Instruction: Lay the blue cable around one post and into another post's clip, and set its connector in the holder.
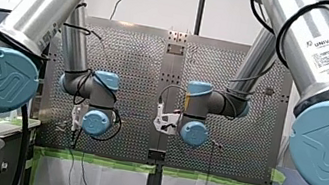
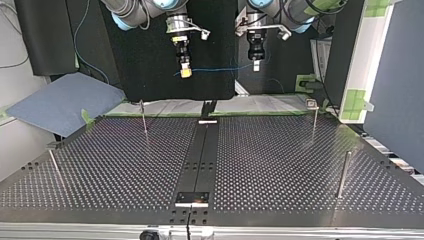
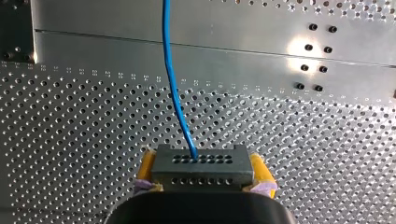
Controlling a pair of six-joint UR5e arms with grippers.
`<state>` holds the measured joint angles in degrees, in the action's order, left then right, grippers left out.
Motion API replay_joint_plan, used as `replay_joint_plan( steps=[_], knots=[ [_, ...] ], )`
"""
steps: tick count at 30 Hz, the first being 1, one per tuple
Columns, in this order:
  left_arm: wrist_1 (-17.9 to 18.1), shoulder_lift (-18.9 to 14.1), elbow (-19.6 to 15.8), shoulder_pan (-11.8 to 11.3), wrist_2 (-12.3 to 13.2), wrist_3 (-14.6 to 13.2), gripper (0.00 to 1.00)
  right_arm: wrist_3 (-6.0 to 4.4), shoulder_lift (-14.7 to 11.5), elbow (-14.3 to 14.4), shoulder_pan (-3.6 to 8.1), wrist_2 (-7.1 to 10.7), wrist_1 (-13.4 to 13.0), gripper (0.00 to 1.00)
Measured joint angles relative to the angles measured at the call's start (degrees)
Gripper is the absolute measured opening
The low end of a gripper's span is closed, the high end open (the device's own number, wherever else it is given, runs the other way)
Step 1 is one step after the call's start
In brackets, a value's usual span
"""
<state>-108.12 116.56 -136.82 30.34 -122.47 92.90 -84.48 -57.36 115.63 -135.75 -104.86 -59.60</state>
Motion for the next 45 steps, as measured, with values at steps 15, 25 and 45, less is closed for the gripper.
replay_joint_plan(
  steps=[15,25,45],
  knots=[
    [0.0,0.0,0.0,0.0,0.0,0.0,0.0,-3.9,3.7,-3.2,-3.9,-3.9,3.2,0.0],
    [0.0,0.0,0.0,0.0,0.0,0.0,0.0,-6.76,4.4,-3.5,-7.63,-5.08,3.6,0.0],
    [-6.3,-6.1,4.8,-3.9,3.9,-2.4,0.0,-11.56,-1.4,-6.1,-7.3,-10.86,9.4,0.0]
  ],
)
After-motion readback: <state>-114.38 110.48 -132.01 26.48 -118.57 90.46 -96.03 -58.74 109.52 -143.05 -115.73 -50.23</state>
